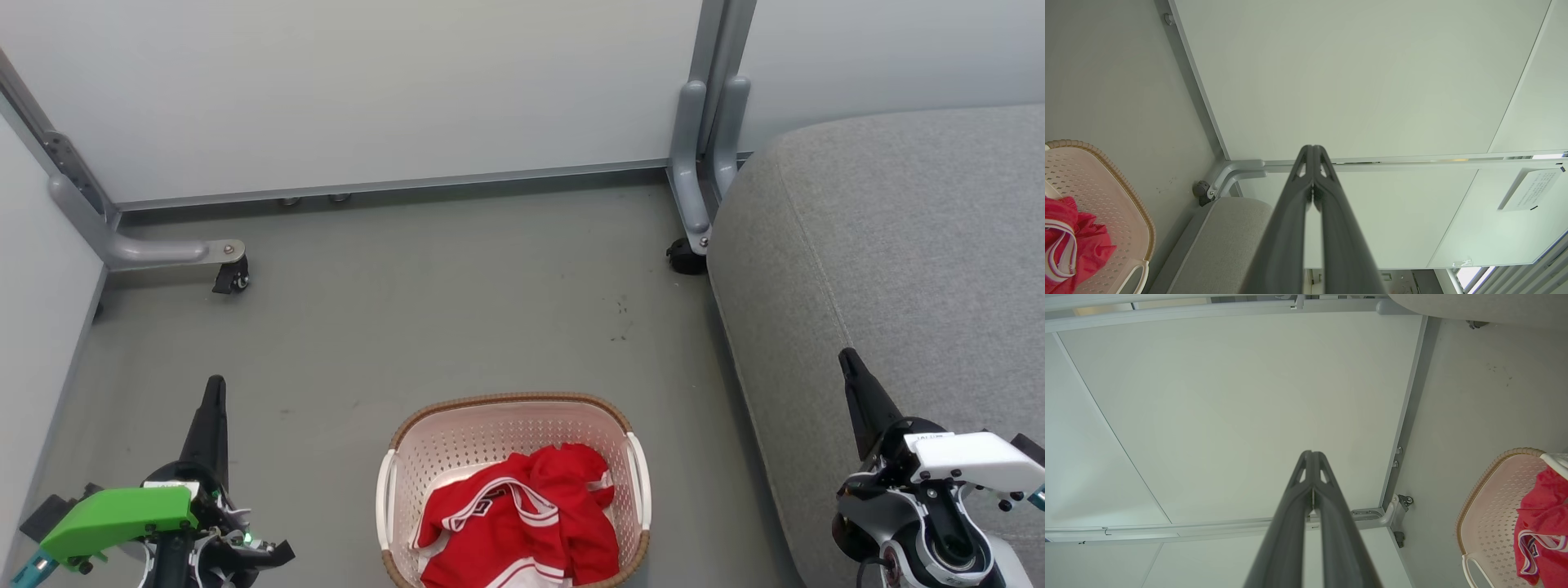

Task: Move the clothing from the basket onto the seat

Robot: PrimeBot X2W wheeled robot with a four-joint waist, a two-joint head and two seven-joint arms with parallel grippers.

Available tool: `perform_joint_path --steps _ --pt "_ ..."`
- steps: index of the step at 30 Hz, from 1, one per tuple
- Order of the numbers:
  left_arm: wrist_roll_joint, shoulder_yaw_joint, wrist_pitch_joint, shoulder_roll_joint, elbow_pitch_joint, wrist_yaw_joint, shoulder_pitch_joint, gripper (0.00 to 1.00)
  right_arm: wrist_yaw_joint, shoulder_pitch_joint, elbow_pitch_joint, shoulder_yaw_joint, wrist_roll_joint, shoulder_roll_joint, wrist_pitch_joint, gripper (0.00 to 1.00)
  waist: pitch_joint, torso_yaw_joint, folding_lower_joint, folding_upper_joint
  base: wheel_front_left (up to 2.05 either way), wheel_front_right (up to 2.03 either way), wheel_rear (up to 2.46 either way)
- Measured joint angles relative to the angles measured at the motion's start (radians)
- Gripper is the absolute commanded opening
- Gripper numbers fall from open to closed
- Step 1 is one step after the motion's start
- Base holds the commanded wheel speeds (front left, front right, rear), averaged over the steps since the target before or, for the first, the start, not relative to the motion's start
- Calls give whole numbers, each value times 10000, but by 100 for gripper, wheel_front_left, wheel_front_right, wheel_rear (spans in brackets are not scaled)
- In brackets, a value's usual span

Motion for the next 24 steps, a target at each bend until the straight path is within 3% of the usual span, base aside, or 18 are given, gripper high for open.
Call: perform_joint_path --steps 12,13,24 --pt "0 0 0 0 -2 0 0 0 0 0 0 0 0 0 0 0 0 0 0 0 0 0 0" --pt "0 -6 -4 -6 38 2 15 100 0 17 36 0 2 12 -2 100 0 0 0 0 0 0 0" --pt "132 -330 -414 -63 232 19 336 100 -4 404 261 240 -502 88 -387 100 -26 0 0 0 0 0 0"
